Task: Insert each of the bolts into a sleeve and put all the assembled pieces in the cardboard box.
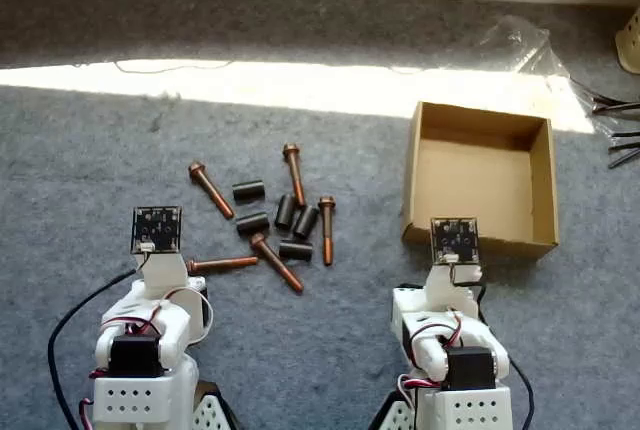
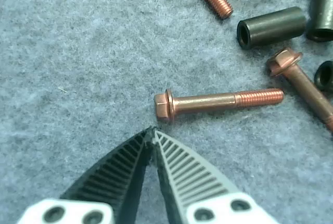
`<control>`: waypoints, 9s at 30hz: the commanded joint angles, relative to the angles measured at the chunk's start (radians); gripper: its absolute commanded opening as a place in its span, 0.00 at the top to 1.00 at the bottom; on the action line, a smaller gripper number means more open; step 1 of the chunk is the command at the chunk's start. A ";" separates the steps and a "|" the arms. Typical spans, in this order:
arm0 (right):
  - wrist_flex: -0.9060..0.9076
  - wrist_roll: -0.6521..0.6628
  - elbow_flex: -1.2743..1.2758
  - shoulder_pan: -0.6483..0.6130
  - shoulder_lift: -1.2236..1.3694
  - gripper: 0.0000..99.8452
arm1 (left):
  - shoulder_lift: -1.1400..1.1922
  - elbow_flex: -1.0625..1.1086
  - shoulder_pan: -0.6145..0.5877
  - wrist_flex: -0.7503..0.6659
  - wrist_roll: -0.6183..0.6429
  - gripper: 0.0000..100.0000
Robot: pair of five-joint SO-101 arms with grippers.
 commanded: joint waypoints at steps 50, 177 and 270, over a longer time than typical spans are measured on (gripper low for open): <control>0.002 -0.005 0.108 -0.001 -0.008 0.99 | -0.007 0.022 -0.002 0.005 0.000 0.99; 0.354 0.543 -1.733 -0.615 1.910 0.88 | 1.214 -0.894 -0.236 -0.025 -0.133 0.82; -0.265 0.799 -1.294 -0.628 2.072 1.00 | 1.214 -0.811 -0.414 -0.160 -0.137 0.80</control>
